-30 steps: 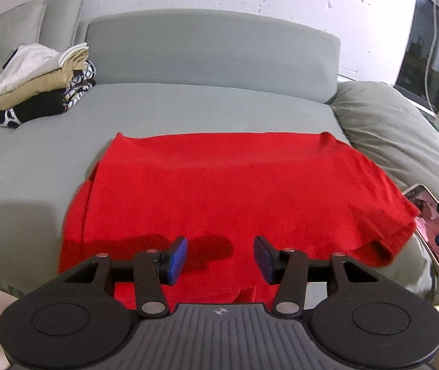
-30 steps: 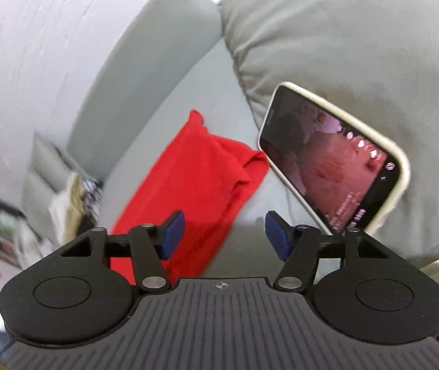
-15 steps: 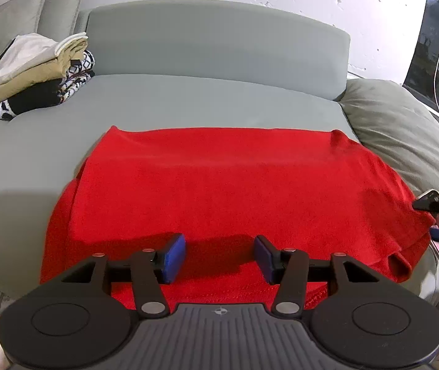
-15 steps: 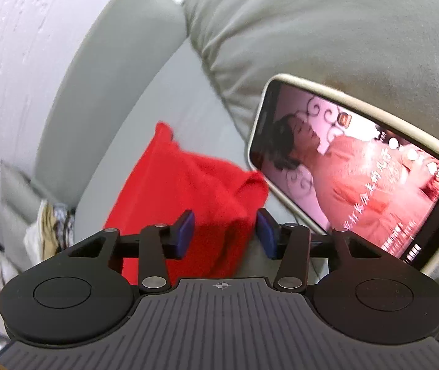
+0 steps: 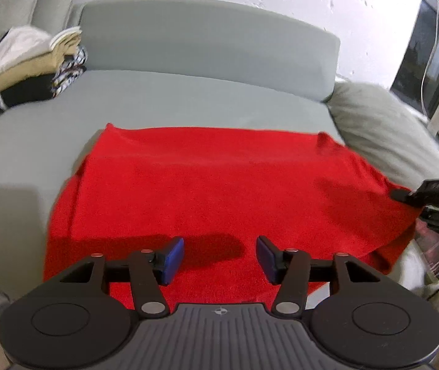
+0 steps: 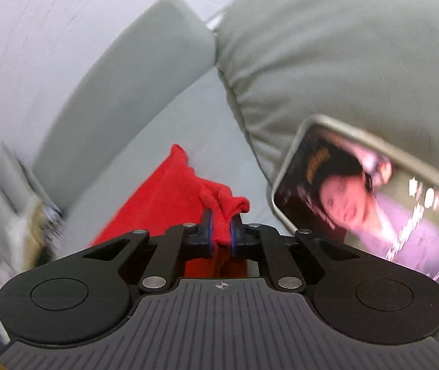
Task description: Fold clothes
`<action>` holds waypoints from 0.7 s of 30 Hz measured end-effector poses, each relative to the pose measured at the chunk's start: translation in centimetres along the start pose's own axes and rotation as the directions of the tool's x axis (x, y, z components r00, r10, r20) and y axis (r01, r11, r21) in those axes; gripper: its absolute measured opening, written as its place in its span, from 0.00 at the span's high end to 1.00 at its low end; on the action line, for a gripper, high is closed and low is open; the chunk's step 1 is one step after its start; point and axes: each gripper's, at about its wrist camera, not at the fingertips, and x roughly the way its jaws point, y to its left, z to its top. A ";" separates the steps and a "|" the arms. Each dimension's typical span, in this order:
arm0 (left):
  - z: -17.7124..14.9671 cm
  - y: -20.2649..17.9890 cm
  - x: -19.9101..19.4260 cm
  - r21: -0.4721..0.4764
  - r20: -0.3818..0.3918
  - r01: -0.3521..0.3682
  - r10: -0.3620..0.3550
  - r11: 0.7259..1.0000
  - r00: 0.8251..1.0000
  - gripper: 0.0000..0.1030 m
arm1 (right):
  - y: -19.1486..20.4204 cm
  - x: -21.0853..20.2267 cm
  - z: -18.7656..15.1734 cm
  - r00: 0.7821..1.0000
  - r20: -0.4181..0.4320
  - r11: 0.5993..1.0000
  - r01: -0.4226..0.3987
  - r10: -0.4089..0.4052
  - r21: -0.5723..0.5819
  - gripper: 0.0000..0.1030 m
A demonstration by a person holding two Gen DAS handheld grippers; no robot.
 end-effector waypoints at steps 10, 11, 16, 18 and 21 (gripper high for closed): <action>4.5 10.8 -4.5 -0.236 0.012 -0.201 0.210 0.951 0.978 0.43 | 20.0 -2.6 -5.5 0.985 0.151 0.738 0.163 -0.083 -0.654 0.91; 4.6 11.6 -4.4 -0.249 0.037 -0.205 0.221 0.946 0.975 0.43 | 22.0 -2.7 -6.8 0.989 0.140 0.712 0.138 -0.056 -0.689 0.91; 3.2 16.0 -3.6 -0.437 0.068 -0.159 0.208 0.885 0.976 0.47 | 29.1 -2.8 -14.9 0.998 0.005 0.590 -0.037 0.070 -0.807 0.91; 2.9 16.9 -3.8 -0.482 0.084 -0.129 0.192 0.867 0.978 0.46 | 30.4 -2.4 -17.8 0.994 -0.072 0.560 -0.103 0.077 -0.822 0.91; 2.7 17.0 -4.0 -0.467 0.087 -0.139 0.202 0.874 0.976 0.45 | 30.9 -1.0 -20.8 0.988 -0.147 0.532 -0.147 0.043 -0.834 0.91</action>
